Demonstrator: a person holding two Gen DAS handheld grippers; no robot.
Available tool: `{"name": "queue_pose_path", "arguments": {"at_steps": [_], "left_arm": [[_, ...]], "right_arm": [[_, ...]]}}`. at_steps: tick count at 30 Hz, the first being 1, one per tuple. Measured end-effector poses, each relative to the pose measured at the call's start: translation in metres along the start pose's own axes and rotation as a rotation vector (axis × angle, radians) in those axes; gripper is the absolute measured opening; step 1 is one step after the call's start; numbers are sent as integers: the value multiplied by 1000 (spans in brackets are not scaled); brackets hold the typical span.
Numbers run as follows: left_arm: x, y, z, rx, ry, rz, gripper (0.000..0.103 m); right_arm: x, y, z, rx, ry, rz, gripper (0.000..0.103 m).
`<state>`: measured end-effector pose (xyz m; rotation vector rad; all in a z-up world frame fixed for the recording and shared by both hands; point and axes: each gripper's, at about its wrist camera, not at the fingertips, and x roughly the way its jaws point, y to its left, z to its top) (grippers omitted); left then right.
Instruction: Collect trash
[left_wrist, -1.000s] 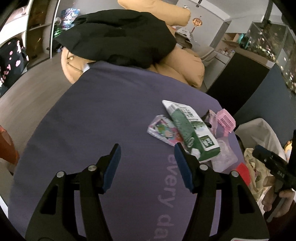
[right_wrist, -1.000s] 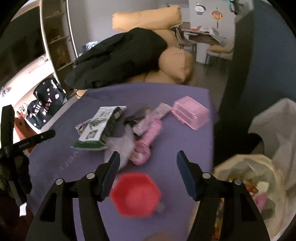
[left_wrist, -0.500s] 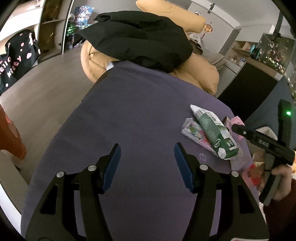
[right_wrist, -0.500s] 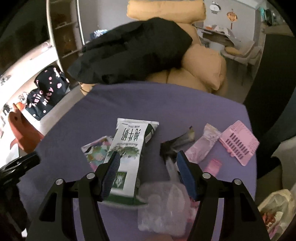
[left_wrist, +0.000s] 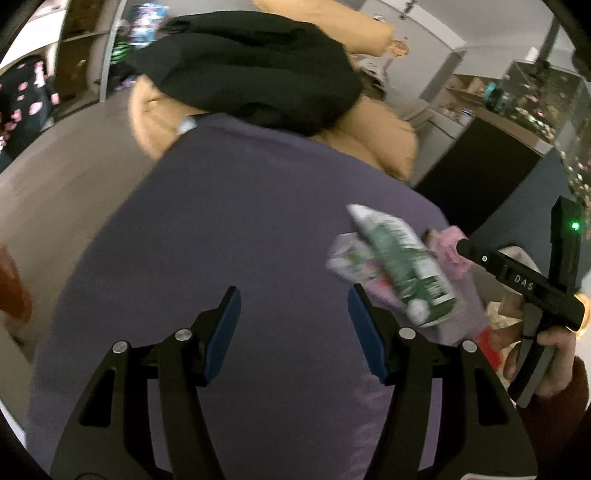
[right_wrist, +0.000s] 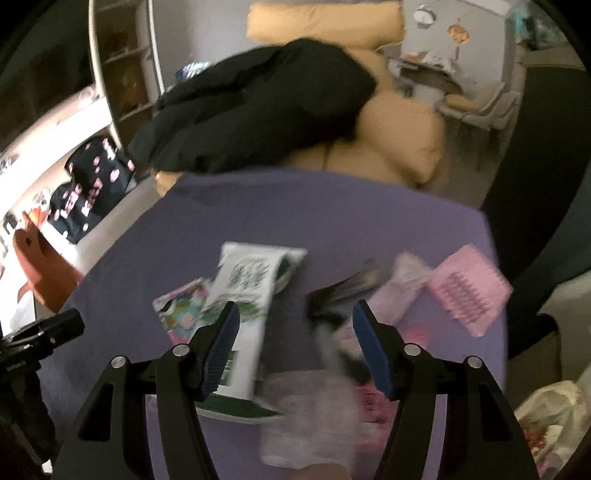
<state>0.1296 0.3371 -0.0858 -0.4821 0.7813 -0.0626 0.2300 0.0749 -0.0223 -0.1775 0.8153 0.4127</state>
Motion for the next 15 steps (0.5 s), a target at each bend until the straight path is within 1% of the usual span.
{"name": "queue_pose_path", "arguments": {"at_steps": [2, 4, 6, 8, 9, 10, 12, 13, 15], "left_arm": [[15, -22, 11, 17, 22, -64, 65], [37, -47, 21, 26, 68, -125, 66], [61, -72, 27, 44, 118, -139, 67], [86, -97, 31, 77, 161, -108, 67], [96, -107, 33, 103, 180, -79, 67], [108, -119, 34, 144, 196, -19, 67], [122, -132, 36, 195, 190, 67, 67], [126, -136, 38, 208, 189, 82, 69], [130, -140, 39, 225, 195, 87, 69]], "right_arm": [[-14, -17, 2, 4, -32, -40, 60], [-22, -33, 2, 13, -38, -74, 60], [-26, -48, 0, 30, -35, -114, 60], [-28, -62, -6, 61, -25, -135, 60], [-28, -68, -10, 78, -17, -140, 60], [-28, -75, -15, 99, -13, -135, 60], [-29, -83, -22, 116, -14, -130, 60], [-29, -85, -26, 119, -9, -135, 60], [-27, -89, -33, 118, 11, -130, 60]]}}
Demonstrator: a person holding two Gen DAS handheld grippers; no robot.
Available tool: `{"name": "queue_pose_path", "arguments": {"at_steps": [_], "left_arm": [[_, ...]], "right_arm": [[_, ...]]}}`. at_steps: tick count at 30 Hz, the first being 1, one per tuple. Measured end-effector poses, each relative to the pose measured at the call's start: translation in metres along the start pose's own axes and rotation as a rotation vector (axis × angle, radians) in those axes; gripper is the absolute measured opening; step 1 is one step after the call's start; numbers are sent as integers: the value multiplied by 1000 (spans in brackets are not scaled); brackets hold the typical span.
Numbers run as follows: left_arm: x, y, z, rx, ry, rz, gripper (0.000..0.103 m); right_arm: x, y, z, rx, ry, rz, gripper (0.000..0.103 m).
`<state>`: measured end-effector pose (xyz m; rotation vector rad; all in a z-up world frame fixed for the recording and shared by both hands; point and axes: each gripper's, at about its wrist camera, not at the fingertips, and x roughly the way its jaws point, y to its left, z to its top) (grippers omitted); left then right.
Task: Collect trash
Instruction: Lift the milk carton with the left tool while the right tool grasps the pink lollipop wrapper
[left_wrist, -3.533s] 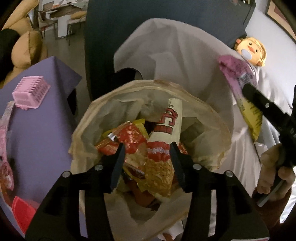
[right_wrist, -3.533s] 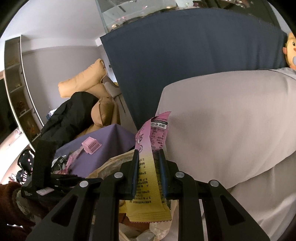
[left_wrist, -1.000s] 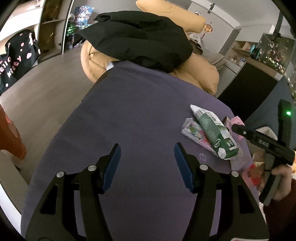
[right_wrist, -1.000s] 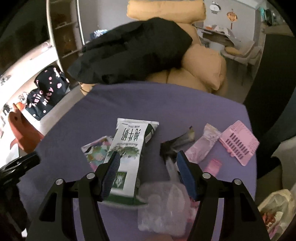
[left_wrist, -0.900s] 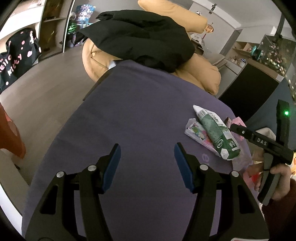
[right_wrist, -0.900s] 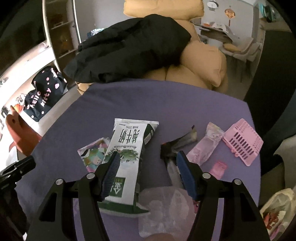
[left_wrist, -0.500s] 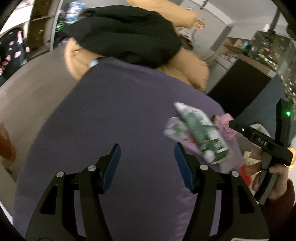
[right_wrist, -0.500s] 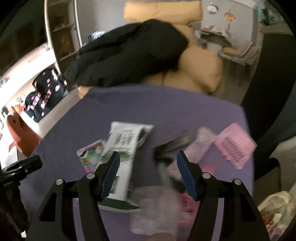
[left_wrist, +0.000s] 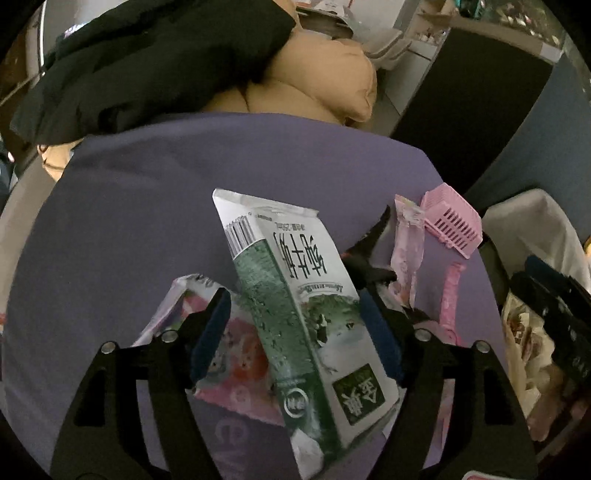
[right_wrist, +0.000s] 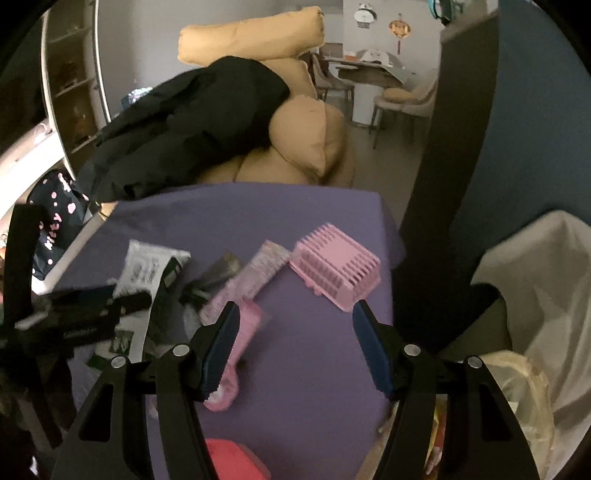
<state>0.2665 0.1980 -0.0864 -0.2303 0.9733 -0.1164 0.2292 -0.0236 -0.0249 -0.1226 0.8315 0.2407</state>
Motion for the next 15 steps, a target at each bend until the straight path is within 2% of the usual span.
{"name": "queue_pose_path", "arguments": {"at_steps": [2, 6, 10, 12, 15], "left_arm": [[0, 2, -1, -2, -2, -34, 60], [-4, 15, -5, -34, 0, -86, 59], [-2, 16, -7, -69, 57, -138, 60], [-6, 16, -8, -58, 44, -126, 60], [-16, 21, -13, -29, 4, -77, 60]], "right_arm": [[2, 0, -5, -1, 17, 5, 60], [2, 11, -9, -10, 25, 29, 60], [10, 26, -6, -14, 48, 49, 60], [21, 34, -7, -45, 95, 83, 60], [36, 42, -18, -71, 170, 75, 49]]}}
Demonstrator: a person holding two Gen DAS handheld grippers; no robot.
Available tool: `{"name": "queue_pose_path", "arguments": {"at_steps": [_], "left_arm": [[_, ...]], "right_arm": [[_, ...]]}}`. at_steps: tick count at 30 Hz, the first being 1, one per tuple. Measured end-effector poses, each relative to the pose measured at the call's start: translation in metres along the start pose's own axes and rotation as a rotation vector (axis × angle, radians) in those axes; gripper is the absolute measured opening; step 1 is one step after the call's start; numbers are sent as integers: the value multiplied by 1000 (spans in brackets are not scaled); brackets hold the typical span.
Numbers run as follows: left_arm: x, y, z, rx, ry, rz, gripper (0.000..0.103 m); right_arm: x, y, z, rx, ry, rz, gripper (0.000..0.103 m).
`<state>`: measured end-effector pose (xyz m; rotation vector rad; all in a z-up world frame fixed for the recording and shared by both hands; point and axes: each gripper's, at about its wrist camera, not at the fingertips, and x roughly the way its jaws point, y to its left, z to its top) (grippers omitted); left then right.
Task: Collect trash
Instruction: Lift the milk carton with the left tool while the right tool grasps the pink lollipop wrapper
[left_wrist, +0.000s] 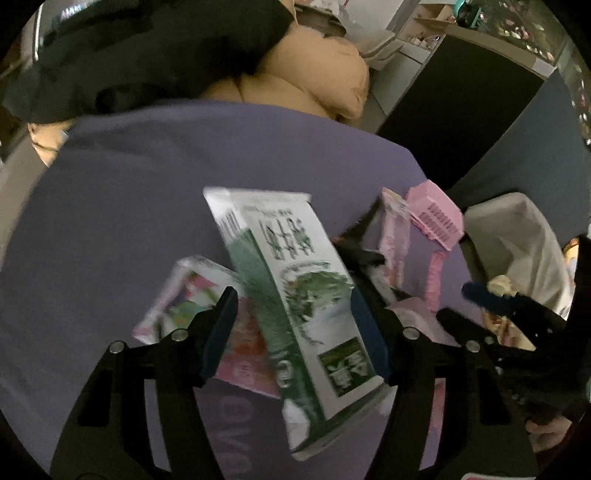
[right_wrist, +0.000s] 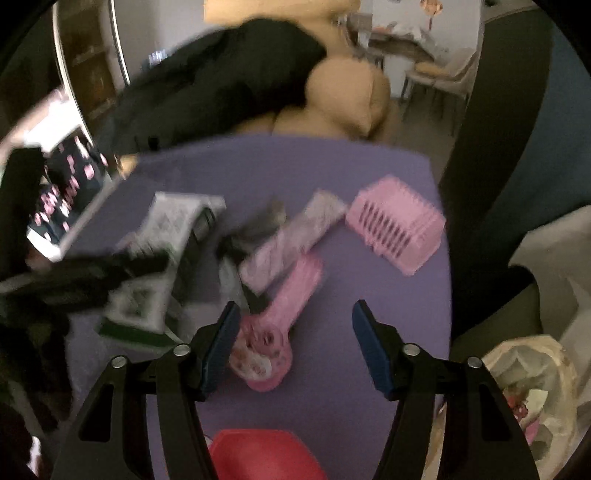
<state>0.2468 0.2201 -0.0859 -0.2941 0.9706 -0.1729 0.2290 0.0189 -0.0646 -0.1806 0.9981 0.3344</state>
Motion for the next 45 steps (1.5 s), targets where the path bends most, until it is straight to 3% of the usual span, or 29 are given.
{"name": "queue_pose_path", "arguments": {"at_steps": [4, 8, 13, 19, 25, 32, 39, 42, 44, 45], "left_arm": [[-2, 14, 1, 19, -25, 69, 61], [-2, 27, 1, -37, -3, -5, 61], [-7, 23, 2, -58, -30, -54, 63], [3, 6, 8, -64, -26, 0, 64], [20, -10, 16, -33, -18, 113, 68], [19, -31, 19, 19, -2, 92, 68], [33, -25, 20, -2, 45, 142, 68], [33, -11, 19, -72, 57, 69, 62], [27, -11, 18, -70, 32, 65, 50], [22, -13, 18, -55, 13, 70, 50]], "right_arm": [[9, 6, -8, -12, 37, 87, 49], [13, 17, -9, -48, 53, 135, 45], [-9, 14, -11, -37, -40, 123, 45], [-44, 6, -23, -30, -141, 44, 45], [-57, -16, -45, 74, -193, 104, 45], [-60, -34, -67, 165, -224, 146, 45], [-63, -33, -77, 158, -245, 144, 45], [-60, -37, -80, 172, -239, 160, 45], [-58, -41, -81, 185, -240, 176, 45], [-57, -42, -82, 191, -241, 182, 45]]}}
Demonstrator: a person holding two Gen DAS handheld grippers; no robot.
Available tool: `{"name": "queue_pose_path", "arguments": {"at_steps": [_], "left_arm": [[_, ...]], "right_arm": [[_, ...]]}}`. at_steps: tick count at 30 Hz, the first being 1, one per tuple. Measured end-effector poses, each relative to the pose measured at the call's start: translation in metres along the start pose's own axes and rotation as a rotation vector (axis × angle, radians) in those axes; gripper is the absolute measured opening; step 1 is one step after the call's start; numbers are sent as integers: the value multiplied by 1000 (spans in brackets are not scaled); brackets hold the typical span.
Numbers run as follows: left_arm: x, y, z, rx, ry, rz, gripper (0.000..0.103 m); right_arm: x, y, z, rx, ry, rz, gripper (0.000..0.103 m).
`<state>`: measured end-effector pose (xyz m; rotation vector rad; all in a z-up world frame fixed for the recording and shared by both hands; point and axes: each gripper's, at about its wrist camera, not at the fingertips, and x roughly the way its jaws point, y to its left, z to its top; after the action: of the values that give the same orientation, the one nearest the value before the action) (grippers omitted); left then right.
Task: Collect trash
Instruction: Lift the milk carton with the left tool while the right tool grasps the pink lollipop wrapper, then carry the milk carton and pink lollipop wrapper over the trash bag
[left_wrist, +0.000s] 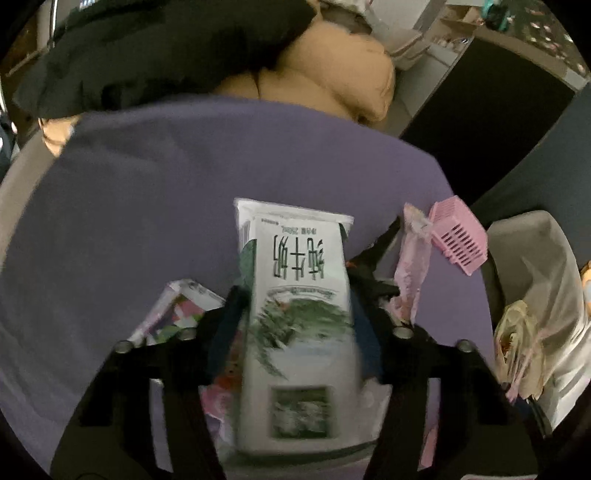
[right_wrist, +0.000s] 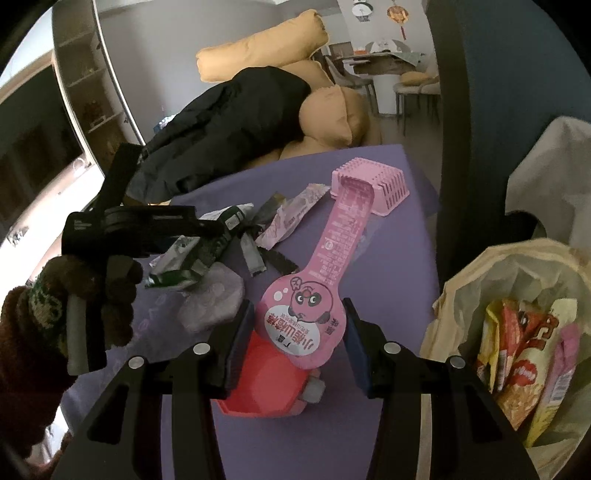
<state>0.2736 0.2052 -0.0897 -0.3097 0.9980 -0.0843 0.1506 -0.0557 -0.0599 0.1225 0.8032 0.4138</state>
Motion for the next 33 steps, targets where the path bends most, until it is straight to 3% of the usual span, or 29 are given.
{"name": "queue_pose_path", "arguments": {"at_steps": [10, 22, 33], "left_arm": [[-75, -26, -17, 90, -199, -47, 48], [-158, -93, -32, 223, -404, -100, 48], [-171, -183, -51, 368, -448, -168, 48]], "right_arm": [[-14, 3, 4, -13, -43, -1, 45], [-94, 11, 38, -154, -224, -97, 45], [-157, -38, 27, -145, -319, -200, 45]]}}
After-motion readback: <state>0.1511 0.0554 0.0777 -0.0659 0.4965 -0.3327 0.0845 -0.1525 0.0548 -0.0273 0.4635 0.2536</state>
